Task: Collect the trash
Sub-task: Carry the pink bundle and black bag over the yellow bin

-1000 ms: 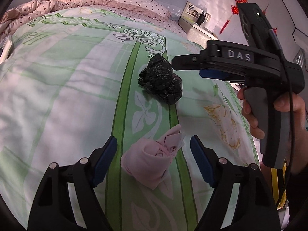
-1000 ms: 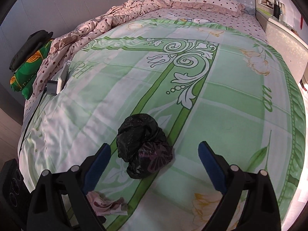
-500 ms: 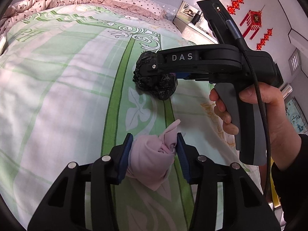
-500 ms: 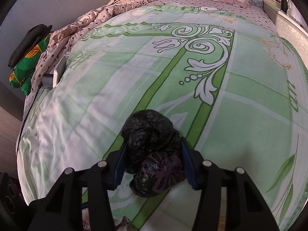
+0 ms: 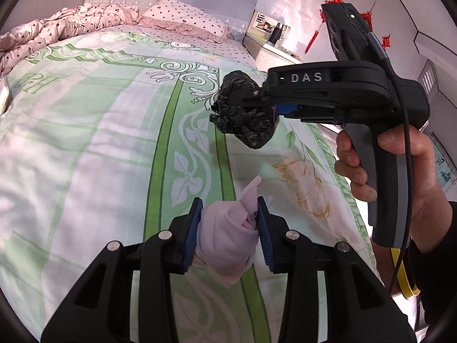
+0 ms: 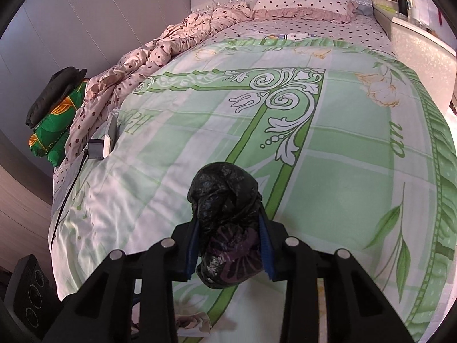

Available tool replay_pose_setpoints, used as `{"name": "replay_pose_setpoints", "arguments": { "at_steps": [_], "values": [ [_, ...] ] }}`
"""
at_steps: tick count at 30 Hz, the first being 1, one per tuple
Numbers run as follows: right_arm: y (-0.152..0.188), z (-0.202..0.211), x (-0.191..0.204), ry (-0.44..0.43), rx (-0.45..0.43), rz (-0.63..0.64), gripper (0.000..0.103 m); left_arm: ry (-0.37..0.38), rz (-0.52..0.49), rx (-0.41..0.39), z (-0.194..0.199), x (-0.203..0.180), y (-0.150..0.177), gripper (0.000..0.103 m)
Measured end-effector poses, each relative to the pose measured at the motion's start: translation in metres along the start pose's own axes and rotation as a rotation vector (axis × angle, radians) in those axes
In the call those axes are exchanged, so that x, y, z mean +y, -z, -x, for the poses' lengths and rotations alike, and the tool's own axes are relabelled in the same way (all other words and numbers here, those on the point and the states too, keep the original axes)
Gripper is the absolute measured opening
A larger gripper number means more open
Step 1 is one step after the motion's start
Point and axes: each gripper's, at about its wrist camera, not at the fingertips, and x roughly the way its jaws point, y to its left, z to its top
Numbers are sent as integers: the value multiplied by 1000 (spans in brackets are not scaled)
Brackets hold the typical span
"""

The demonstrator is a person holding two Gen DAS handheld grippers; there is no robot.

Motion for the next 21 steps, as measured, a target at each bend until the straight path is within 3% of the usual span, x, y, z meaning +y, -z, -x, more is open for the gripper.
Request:
{"name": "replay_pose_setpoints", "arguments": {
  "at_steps": [12, 21],
  "values": [
    [43, 128, 3, 1, -156, -64, 33, -33, -67, -96, 69, -49, -9, 36],
    [80, 233, 3, 20, -292, -90, 33, -10, -121, -175, 130, -107, -9, 36]
  ]
}}
